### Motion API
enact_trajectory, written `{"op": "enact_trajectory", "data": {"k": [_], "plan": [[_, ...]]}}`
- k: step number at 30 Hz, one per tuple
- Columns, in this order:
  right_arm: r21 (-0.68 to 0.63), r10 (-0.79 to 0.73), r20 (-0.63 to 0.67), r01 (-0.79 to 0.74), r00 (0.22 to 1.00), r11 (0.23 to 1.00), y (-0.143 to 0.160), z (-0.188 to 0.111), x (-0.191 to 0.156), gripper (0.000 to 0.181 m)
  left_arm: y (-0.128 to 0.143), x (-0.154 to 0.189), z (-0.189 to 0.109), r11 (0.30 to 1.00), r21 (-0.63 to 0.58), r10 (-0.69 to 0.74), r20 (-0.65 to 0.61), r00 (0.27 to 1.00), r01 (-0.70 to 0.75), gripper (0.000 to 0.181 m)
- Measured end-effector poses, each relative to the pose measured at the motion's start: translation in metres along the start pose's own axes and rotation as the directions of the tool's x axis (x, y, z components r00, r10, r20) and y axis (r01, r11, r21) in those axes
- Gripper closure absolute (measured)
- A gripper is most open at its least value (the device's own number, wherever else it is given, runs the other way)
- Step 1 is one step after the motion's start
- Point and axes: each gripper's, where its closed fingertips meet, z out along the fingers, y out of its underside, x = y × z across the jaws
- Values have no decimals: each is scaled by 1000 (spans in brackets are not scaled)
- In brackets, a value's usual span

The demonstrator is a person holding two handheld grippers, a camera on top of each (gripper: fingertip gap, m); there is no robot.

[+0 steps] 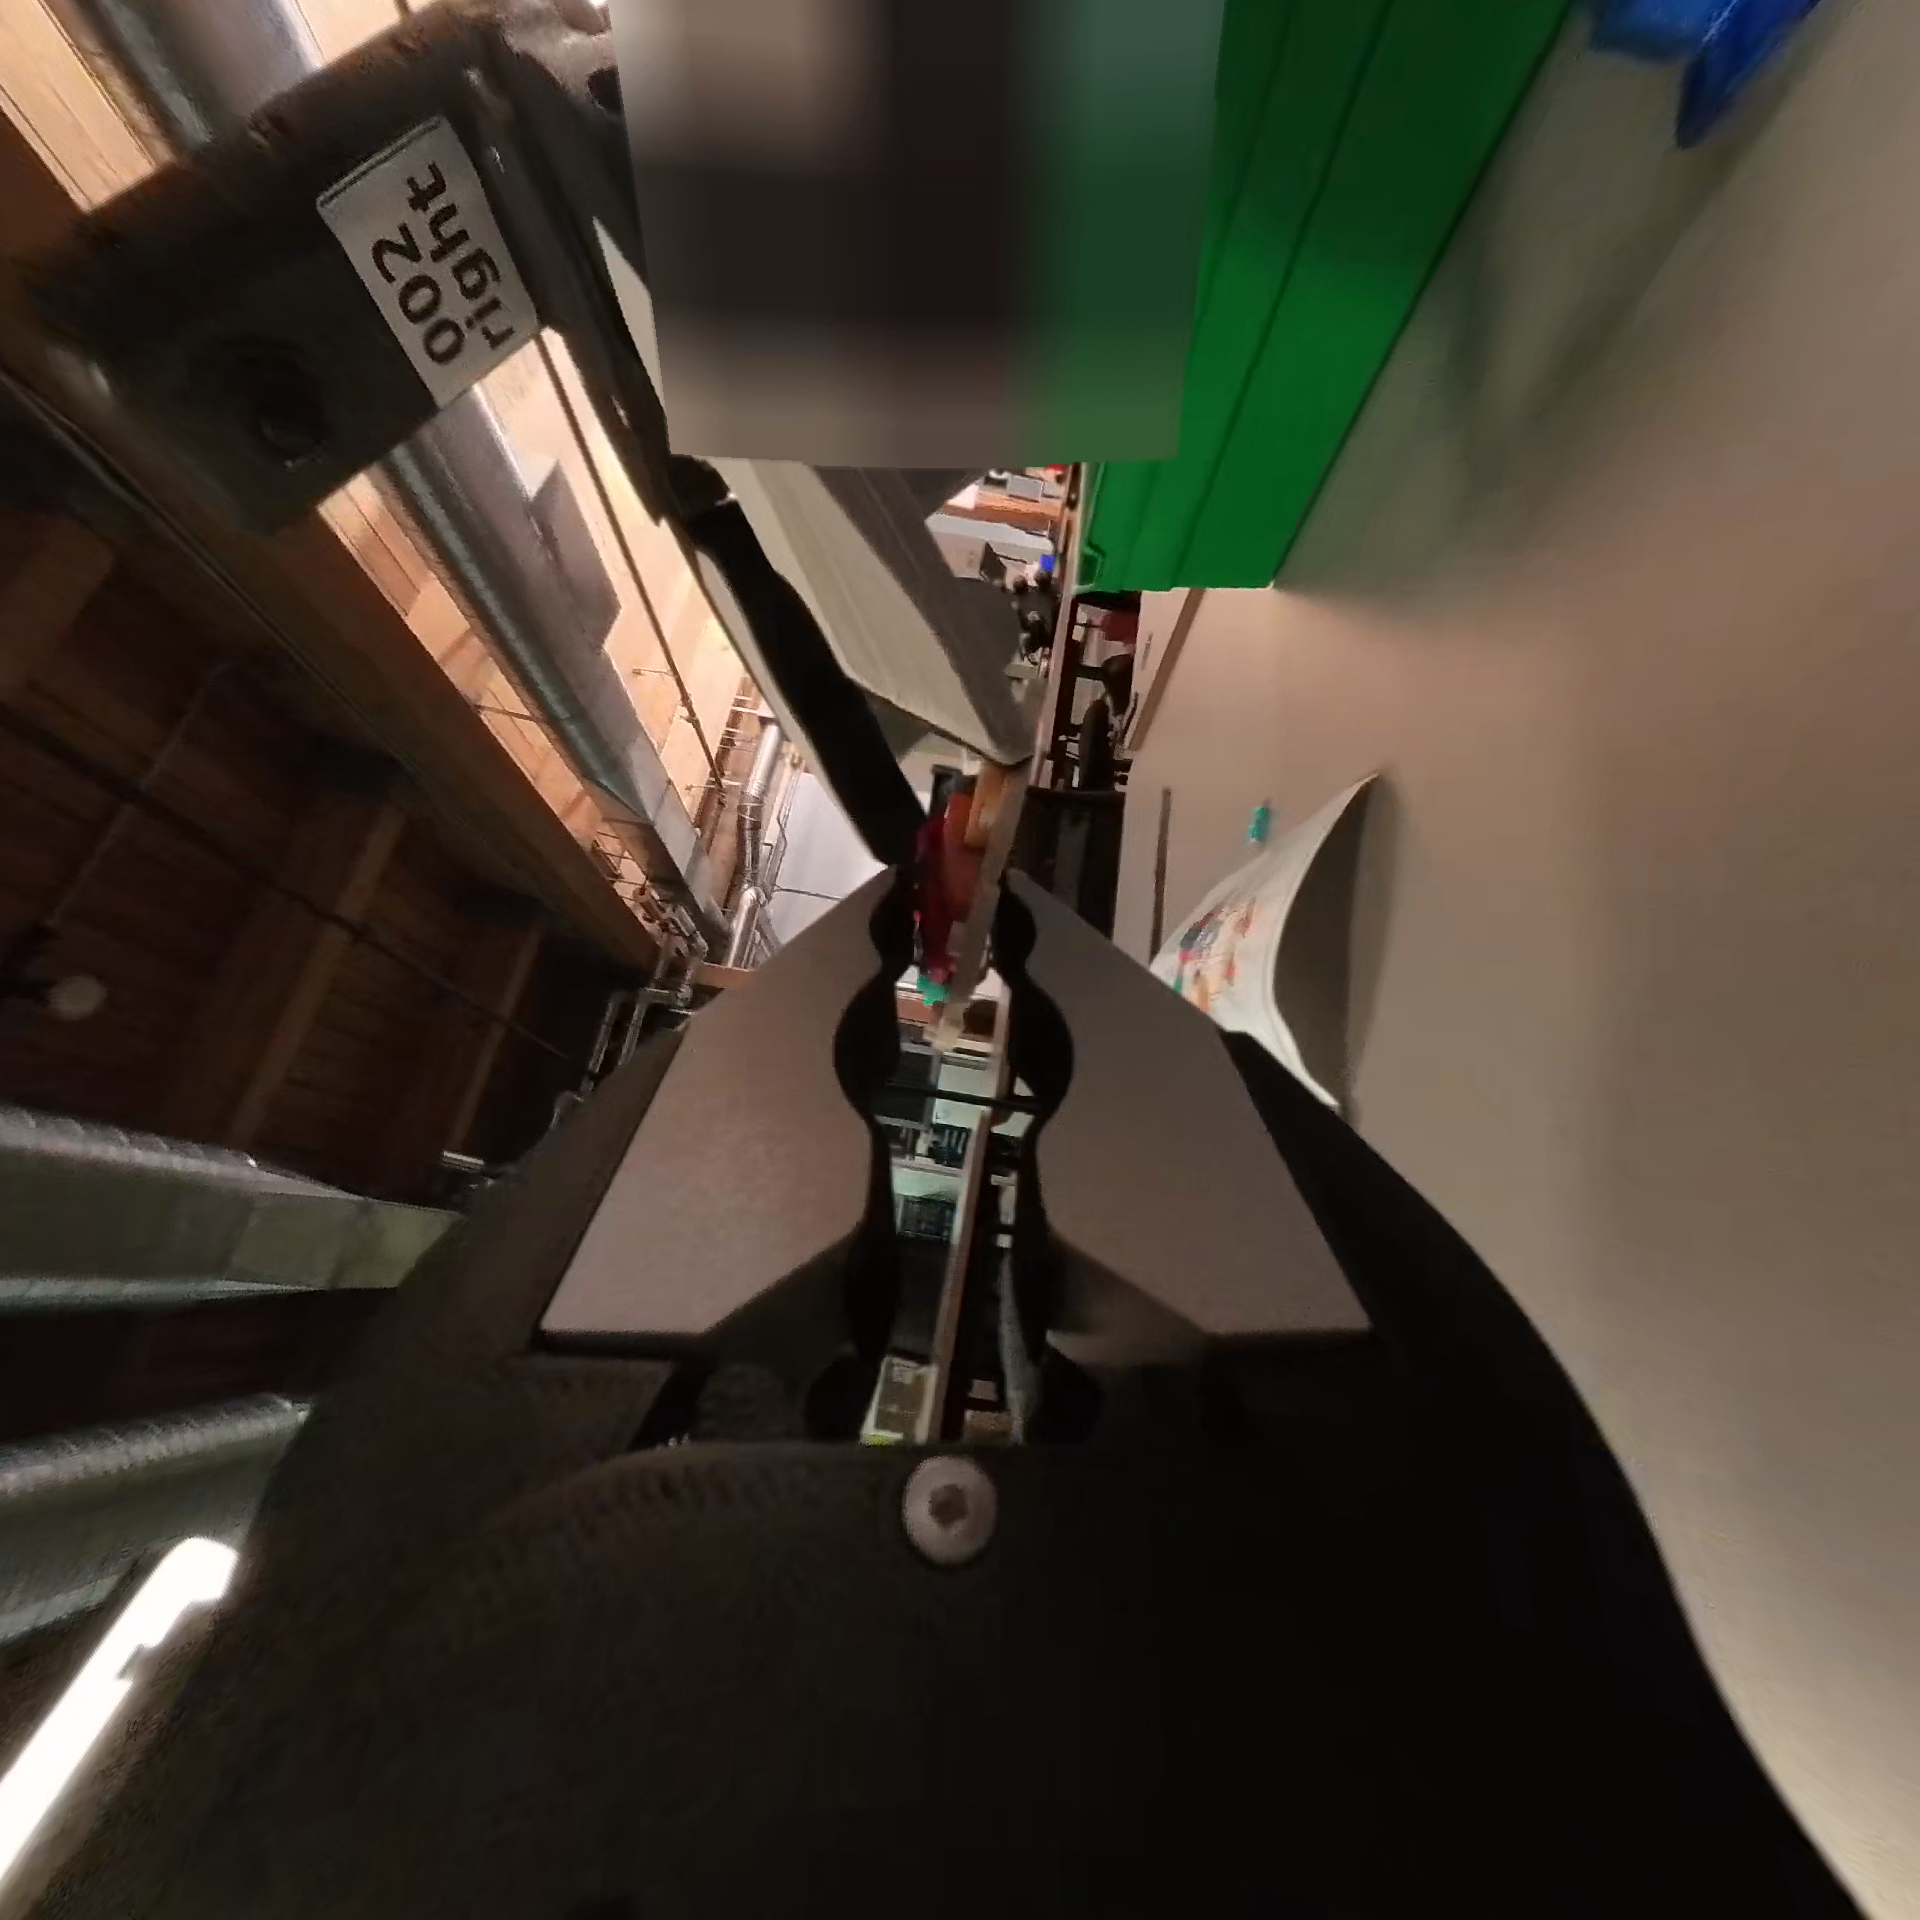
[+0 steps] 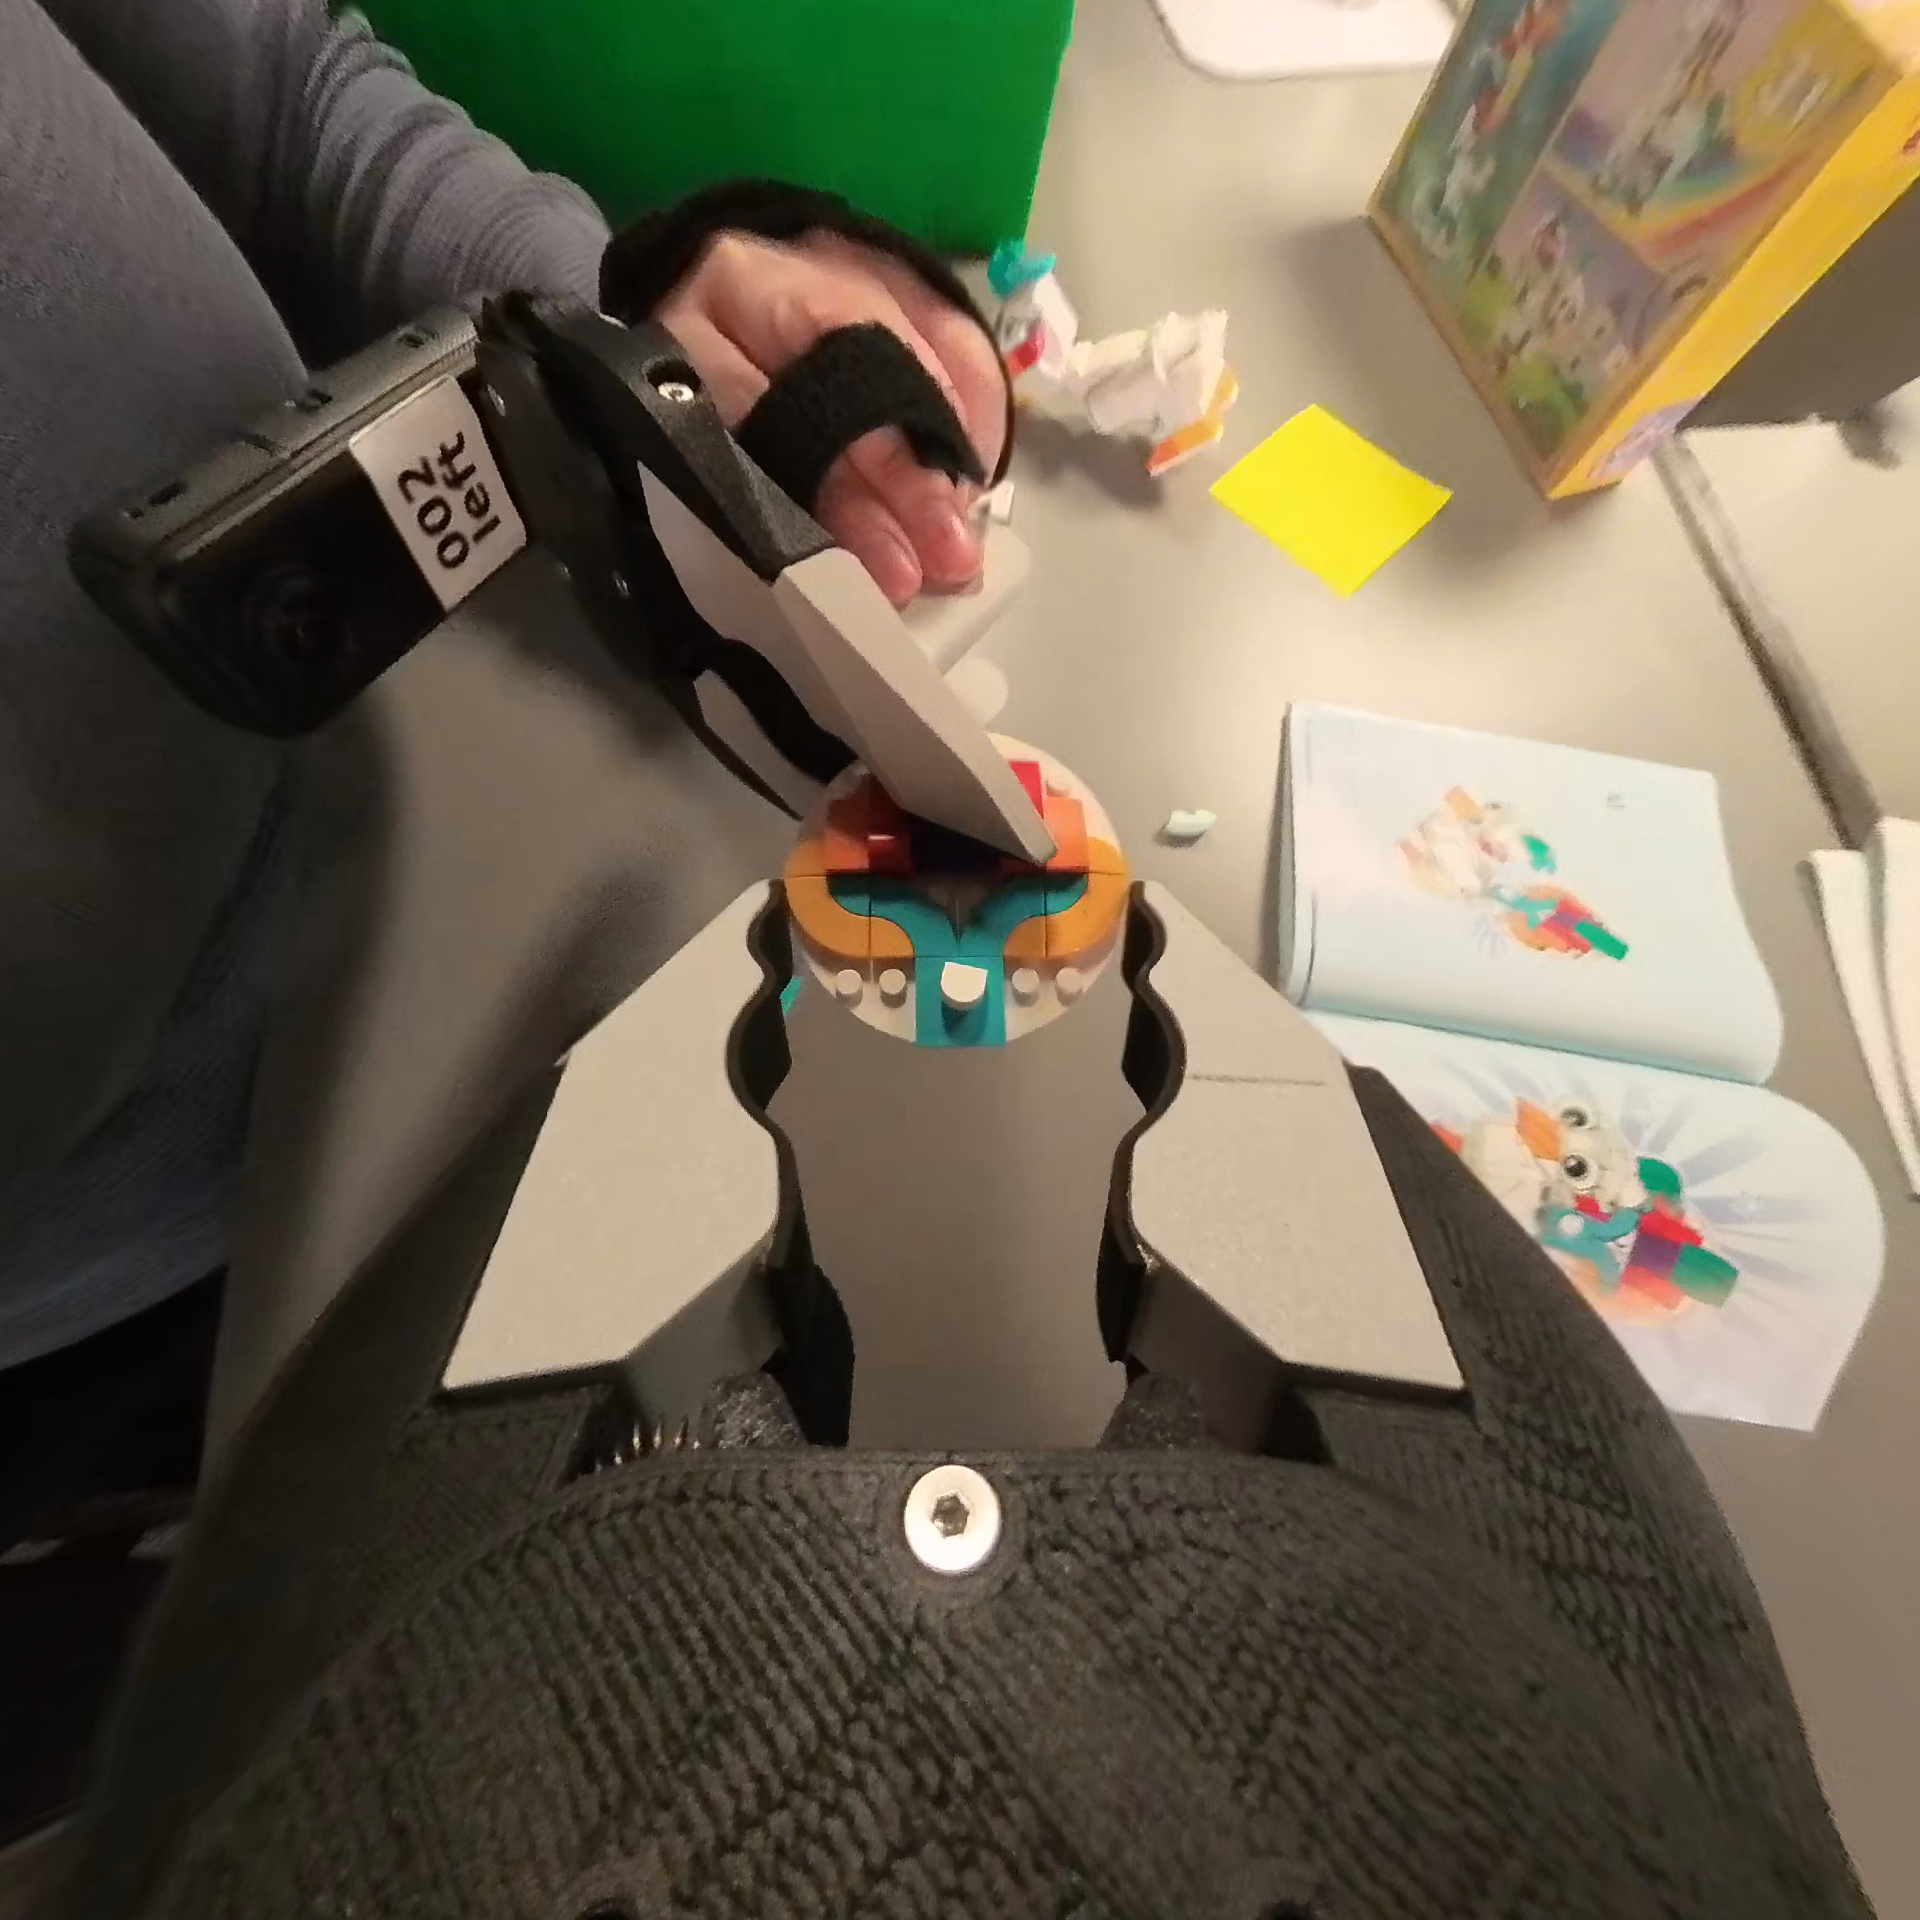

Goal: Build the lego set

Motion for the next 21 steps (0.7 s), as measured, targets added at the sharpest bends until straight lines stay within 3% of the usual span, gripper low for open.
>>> {"op": "enact_trajectory", "data": {"k": [4,7,10,14,17,21], "plan": [[86,-86,-117,97,989,992,-27,-16,5,97,0,-22,-5,999,24,-38,-20,999,39,169],[146,-175,-195,205,965,968,-52,-37,-1,95,1,-53,-12,997,46,-68,-6,998,69,170],[153,-322,-260,368,910,917,-80,-54,-19,99,-4,-81,-20,991,99,-86,-51,995,90,170],[56,-526,-334,574,782,817,-114,-59,-39,110,-15,-121,-37,967,190,-152,-114,982,172,170],[42,-614,-344,665,710,745,-138,-60,-57,128,-22,-147,-50,956,232,-157,-123,980,182,170],[3,-671,-379,726,637,687,-157,-63,-65,131,-33,-163,-64,944,273,-148,-146,978,184,170]]}}
